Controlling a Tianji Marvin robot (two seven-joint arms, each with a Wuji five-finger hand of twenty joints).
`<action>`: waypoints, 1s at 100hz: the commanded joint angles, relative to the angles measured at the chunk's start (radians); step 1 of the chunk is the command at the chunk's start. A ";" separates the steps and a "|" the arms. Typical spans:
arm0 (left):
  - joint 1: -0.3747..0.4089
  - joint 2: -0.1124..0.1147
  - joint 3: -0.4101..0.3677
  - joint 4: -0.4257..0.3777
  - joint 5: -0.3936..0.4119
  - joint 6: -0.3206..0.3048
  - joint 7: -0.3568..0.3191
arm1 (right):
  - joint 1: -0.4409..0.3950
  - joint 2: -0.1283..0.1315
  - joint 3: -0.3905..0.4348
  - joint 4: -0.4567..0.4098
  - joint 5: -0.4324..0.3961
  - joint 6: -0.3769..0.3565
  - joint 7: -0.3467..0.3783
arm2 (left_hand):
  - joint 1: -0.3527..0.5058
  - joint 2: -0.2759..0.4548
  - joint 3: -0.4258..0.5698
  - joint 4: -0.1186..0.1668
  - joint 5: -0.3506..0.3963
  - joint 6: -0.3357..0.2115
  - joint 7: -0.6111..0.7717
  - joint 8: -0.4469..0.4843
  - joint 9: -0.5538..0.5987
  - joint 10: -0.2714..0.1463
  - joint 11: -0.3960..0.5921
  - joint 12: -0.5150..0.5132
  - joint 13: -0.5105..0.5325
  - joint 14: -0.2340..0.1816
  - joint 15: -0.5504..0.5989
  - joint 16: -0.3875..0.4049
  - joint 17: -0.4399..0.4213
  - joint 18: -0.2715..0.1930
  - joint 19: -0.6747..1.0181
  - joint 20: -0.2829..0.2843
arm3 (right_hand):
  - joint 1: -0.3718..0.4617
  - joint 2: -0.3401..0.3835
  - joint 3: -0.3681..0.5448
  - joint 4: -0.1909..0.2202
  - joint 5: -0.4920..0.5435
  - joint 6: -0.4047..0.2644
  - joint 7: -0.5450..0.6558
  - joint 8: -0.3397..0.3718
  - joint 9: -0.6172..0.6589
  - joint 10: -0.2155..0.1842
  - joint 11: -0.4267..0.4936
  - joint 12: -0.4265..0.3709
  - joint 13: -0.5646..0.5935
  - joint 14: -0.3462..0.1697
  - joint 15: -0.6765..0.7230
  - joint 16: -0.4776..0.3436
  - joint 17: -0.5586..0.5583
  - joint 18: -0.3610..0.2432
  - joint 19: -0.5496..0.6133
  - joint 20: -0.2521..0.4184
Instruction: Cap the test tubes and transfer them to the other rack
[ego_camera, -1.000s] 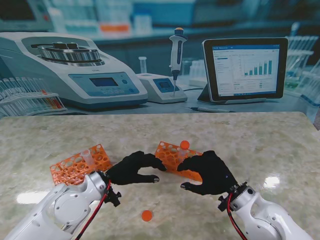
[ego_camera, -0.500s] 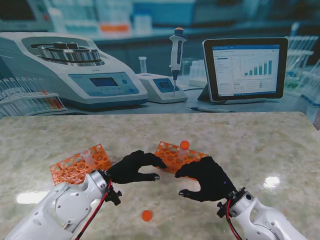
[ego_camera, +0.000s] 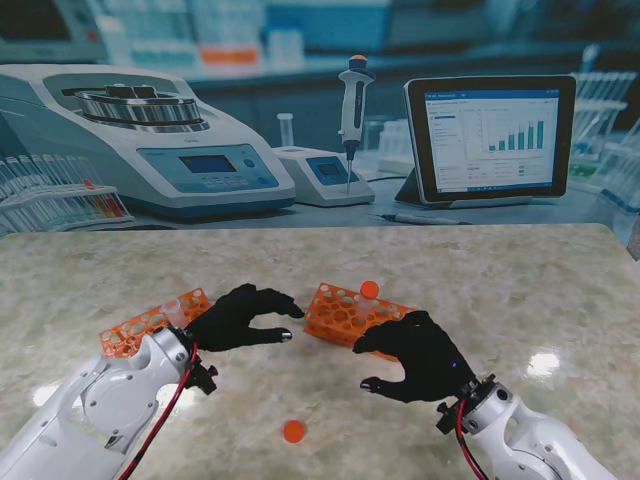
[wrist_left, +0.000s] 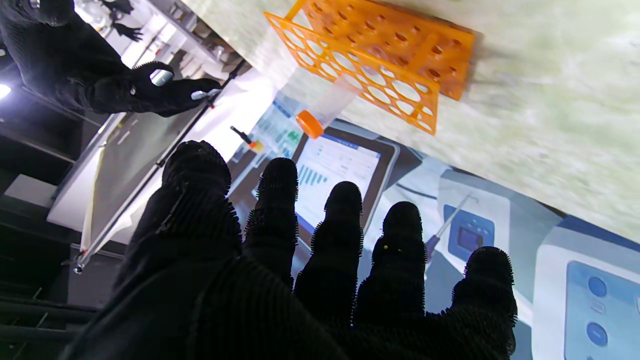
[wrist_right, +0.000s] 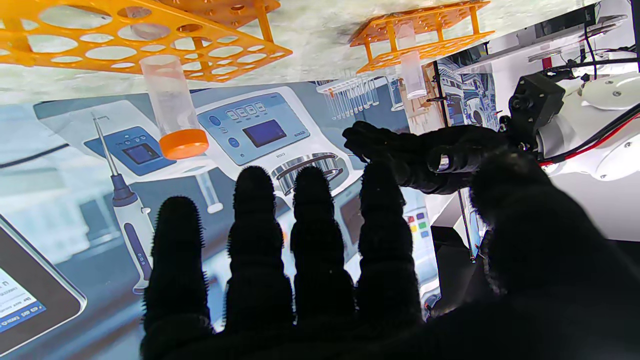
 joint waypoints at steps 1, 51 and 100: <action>0.010 0.012 -0.023 -0.023 0.007 0.007 -0.008 | -0.008 -0.003 0.001 0.000 -0.001 0.000 0.001 | -0.003 0.029 -0.010 -0.030 -0.022 -0.010 -0.014 -0.018 -0.027 -0.027 -0.016 -0.011 -0.032 -0.039 -0.022 -0.014 -0.021 -0.019 -0.056 -0.034 | -0.009 0.031 -0.010 0.025 -0.044 0.015 -0.018 -0.010 0.001 -0.034 -0.012 -0.007 -0.016 -0.023 -0.048 -0.013 -0.016 0.022 -0.003 -0.018; 0.099 0.024 -0.233 -0.113 0.079 -0.003 -0.066 | -0.006 -0.001 0.008 -0.002 0.001 0.008 0.023 | -0.005 0.031 -0.010 -0.030 -0.034 -0.012 -0.016 -0.020 -0.050 -0.031 -0.018 -0.014 -0.055 -0.053 -0.025 -0.019 -0.030 -0.028 -0.072 -0.034 | -0.009 0.033 -0.016 0.026 -0.043 0.016 -0.018 -0.010 0.004 -0.035 -0.010 -0.001 -0.019 -0.023 -0.049 -0.012 -0.019 0.022 -0.005 -0.016; 0.187 0.015 -0.397 -0.100 0.163 -0.022 -0.013 | 0.003 0.002 0.002 0.000 0.012 0.013 0.052 | -0.006 0.035 -0.010 -0.029 -0.106 0.005 -0.063 -0.050 -0.078 -0.032 -0.021 -0.015 -0.072 -0.058 -0.028 -0.021 -0.035 -0.034 -0.083 -0.033 | -0.009 0.035 -0.022 0.026 -0.042 0.016 -0.018 -0.010 0.006 -0.035 -0.010 0.003 -0.020 -0.024 -0.049 -0.012 -0.020 0.024 -0.007 -0.014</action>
